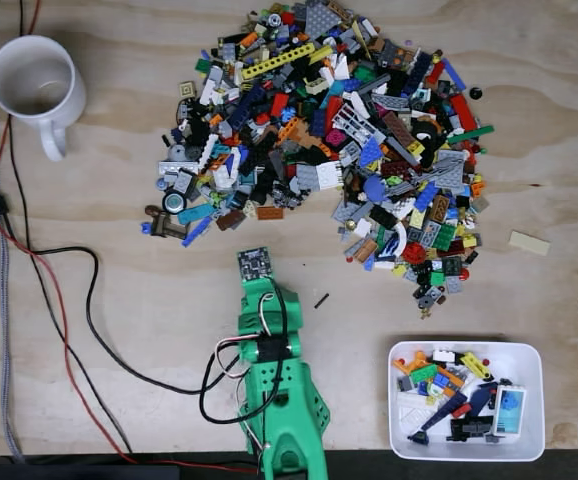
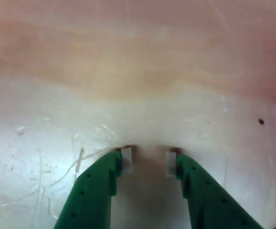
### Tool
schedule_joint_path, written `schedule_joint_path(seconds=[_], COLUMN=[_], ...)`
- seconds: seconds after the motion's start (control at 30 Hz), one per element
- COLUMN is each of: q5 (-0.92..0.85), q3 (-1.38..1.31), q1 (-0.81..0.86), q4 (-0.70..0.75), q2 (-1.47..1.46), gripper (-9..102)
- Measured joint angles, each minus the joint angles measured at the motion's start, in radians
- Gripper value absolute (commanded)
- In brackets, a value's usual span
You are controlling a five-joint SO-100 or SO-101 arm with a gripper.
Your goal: Find the closest Lego and put it in the bin.
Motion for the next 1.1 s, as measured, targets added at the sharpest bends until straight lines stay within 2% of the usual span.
schedule_joint_path(seconds=[0.17,0.4,0.63,0.9,1.1], q5=[-0.020,-0.021,-0.077,-0.110,-0.149], q3=[-0.098,-0.290,-0.443,-0.512,-0.520], q1=[-0.086,-0.158,-0.130,-0.092,-0.083], q4=[-0.321,-0.560,-0.626,-0.627,-0.637], q2=[-0.291,-0.655,-0.887,-0.977,-0.988], gripper=[18,19,20,19,10])
